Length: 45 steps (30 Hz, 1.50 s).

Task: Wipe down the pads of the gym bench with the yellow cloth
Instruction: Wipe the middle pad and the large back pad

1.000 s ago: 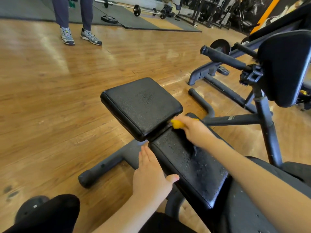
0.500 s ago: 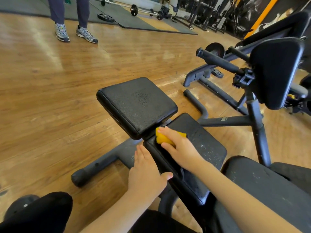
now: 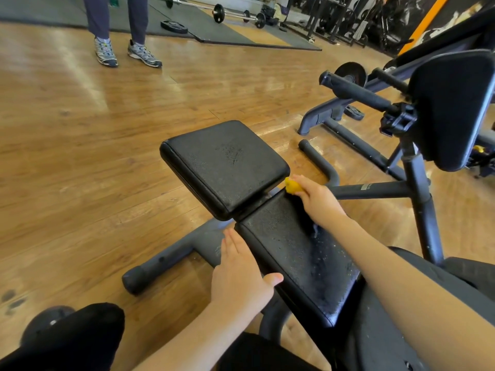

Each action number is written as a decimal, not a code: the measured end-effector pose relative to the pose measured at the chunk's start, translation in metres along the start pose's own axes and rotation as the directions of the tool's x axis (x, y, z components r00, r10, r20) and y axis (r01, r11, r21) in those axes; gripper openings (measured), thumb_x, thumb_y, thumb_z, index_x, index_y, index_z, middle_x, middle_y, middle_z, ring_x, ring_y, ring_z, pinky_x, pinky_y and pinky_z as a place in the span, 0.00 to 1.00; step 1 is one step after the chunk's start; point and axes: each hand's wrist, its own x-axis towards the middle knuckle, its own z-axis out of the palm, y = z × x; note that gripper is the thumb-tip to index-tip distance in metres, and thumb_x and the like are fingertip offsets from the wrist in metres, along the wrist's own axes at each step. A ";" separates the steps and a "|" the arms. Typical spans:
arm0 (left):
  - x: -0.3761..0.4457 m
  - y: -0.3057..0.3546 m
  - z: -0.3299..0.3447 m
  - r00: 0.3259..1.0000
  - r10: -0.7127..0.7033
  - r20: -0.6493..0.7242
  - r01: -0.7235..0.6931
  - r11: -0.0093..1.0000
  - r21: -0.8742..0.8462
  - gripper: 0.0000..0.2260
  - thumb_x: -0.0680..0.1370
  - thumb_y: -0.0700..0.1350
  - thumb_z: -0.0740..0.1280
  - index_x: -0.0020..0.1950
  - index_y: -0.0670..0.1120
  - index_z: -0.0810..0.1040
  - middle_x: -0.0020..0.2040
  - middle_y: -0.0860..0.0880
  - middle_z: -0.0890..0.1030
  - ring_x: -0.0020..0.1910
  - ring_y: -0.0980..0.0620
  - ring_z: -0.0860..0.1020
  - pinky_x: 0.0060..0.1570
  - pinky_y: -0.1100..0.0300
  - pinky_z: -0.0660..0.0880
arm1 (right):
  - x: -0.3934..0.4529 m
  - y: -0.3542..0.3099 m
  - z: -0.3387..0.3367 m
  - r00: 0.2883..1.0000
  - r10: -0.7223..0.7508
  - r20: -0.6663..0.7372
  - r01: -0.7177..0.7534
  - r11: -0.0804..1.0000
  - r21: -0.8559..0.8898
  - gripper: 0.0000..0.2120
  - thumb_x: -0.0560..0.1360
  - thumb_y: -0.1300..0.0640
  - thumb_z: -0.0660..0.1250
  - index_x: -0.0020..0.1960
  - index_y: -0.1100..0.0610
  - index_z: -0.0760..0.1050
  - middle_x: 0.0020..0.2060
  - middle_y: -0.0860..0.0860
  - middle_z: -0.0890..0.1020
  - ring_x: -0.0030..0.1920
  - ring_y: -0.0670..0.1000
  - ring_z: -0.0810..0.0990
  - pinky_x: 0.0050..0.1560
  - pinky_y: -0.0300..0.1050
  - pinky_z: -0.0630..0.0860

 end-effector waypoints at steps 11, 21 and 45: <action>0.001 -0.001 0.004 0.997 0.011 -0.074 -0.015 0.999 -0.046 0.53 0.67 0.62 0.70 0.74 0.44 0.35 0.77 0.46 0.43 0.75 0.48 0.47 0.69 0.52 0.59 | -0.085 -0.057 0.025 0.915 -0.376 0.149 0.371 0.927 0.059 0.20 0.77 0.64 0.59 0.68 0.53 0.66 0.68 0.40 0.60 0.70 0.38 0.53 0.66 0.29 0.54; -0.001 0.002 0.002 0.982 0.147 -0.118 -0.135 0.985 0.103 0.52 0.70 0.62 0.67 0.71 0.43 0.29 0.75 0.47 0.35 0.75 0.51 0.43 0.68 0.55 0.61 | -0.015 0.018 -0.008 1.000 -0.013 0.019 0.013 1.000 0.010 0.19 0.77 0.65 0.59 0.68 0.58 0.68 0.68 0.54 0.70 0.68 0.54 0.69 0.69 0.38 0.60; -0.004 0.003 -0.002 0.979 0.178 -0.101 -0.165 0.979 0.121 0.50 0.71 0.62 0.65 0.72 0.43 0.31 0.75 0.47 0.36 0.75 0.51 0.44 0.68 0.57 0.63 | -0.023 0.032 -0.010 0.993 0.118 -0.002 -0.118 0.992 -0.047 0.22 0.78 0.65 0.55 0.71 0.56 0.61 0.72 0.52 0.63 0.72 0.53 0.62 0.72 0.46 0.57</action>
